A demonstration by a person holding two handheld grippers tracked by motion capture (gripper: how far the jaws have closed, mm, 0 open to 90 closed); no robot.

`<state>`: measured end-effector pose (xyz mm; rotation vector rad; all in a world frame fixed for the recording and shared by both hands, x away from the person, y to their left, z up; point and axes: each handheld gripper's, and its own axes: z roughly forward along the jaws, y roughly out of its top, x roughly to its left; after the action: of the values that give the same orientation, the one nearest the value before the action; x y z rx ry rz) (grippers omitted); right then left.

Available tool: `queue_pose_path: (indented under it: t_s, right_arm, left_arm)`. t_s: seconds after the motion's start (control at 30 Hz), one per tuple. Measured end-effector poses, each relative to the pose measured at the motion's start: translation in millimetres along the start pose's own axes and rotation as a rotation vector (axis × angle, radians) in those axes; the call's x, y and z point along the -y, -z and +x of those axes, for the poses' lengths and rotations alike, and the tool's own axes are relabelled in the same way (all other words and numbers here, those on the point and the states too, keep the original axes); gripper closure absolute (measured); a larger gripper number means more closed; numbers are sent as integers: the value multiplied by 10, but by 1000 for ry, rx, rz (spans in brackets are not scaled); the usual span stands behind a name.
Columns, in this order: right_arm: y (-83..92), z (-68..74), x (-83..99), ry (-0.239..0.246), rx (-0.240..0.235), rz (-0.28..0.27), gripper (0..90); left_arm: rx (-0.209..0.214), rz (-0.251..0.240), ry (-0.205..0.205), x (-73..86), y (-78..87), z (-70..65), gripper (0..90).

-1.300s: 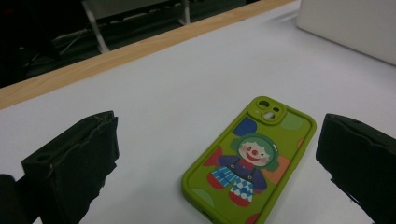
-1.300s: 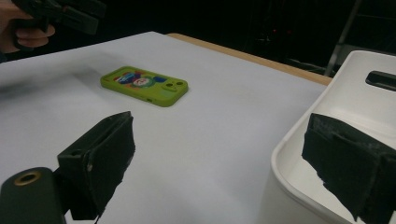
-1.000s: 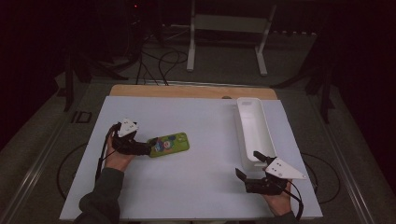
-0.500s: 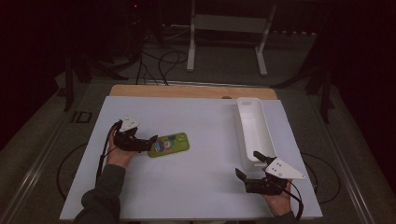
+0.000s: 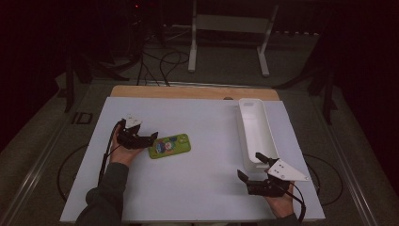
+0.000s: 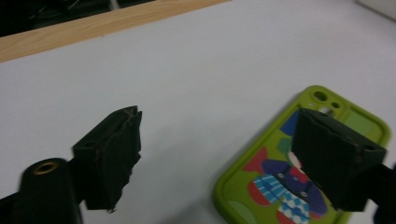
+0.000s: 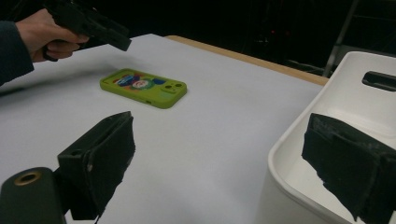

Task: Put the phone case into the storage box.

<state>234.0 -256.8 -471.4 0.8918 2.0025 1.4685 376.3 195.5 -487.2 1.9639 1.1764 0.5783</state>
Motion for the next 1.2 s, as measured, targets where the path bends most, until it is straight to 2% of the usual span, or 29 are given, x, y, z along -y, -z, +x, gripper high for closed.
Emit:
queue_pose_path:
  t_s: [0.2, 0.33, 0.43, 0.6, 0.77, 1.2]
  right_arm:
    - [0, 1, 0, 0, 0, 0, 88]
    - [-1, 3, 0, 1, 0, 2, 88]
    - [-2, 6, 0, 2, -2, 2, 88]
    - [-5, 9, 0, 1, -3, 2, 89]
    - [-9, 18, -1, 3, -4, 3, 90]
    - [-9, 21, 2, 4, -3, 5, 90]
  left_arm:
    - [35, 0, 31, 6, -54, 26, 472]
    - [44, 11, 39, 18, -93, 34, 582]
    - [57, 21, 35, 23, -122, 30, 704]
    - [45, 58, 22, 31, -184, 12, 896]
    - [39, 88, 3, 43, -242, 2, 900]
    - [63, 155, -4, 103, -380, -11, 900]
